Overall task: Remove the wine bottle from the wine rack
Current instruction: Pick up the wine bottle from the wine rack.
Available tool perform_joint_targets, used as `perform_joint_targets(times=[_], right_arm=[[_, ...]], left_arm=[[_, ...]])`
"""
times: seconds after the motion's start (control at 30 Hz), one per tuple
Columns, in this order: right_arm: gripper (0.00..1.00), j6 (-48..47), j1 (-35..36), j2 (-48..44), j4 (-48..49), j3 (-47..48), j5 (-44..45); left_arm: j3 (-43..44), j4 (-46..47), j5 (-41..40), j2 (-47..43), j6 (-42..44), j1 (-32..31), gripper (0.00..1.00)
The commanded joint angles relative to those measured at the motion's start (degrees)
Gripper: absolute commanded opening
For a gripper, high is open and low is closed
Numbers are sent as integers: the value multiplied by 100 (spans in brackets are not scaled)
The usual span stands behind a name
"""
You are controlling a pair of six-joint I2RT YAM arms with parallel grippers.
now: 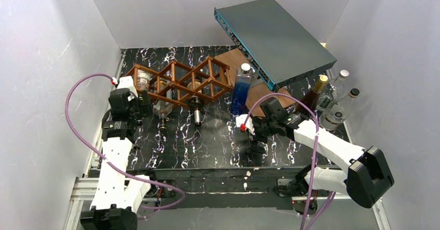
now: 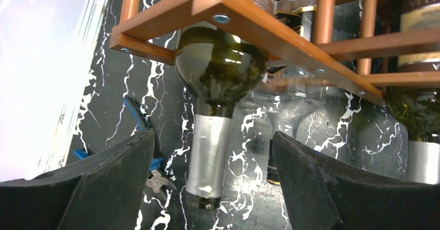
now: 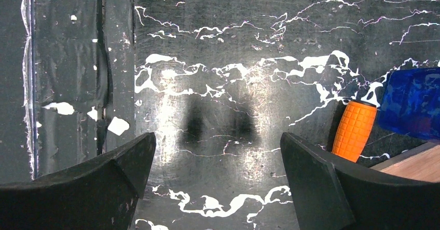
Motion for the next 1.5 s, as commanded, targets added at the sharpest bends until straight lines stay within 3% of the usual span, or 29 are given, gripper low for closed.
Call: perform_joint_targets(times=[0.0,0.43,0.83,1.07,1.2,1.43,1.47], right_arm=[[100,-88,-18,-69,-53,17,-189],[100,-108,-25,-86,-80,17,-223],[100,-135,-18,-139,-98,17,-225],[100,-144,-19,-148,-98,14,-225],[100,-141,-18,-148,-99,8,-225],[100,-156,-18,-139,-106,17,-234],[100,-159,-18,-138,-106,17,-227]], left_arm=[[-191,663,853,205,-55,501,81],[-683,1492,1848,873,105,1005,63],[-1056,1705,2065,763,80,1129,58],[-1062,1717,2094,843,92,1142,50],[-1036,1663,2120,793,102,1141,40],[-945,1369,1992,475,35,1141,1],[-961,1332,1956,416,-7,1145,0]])
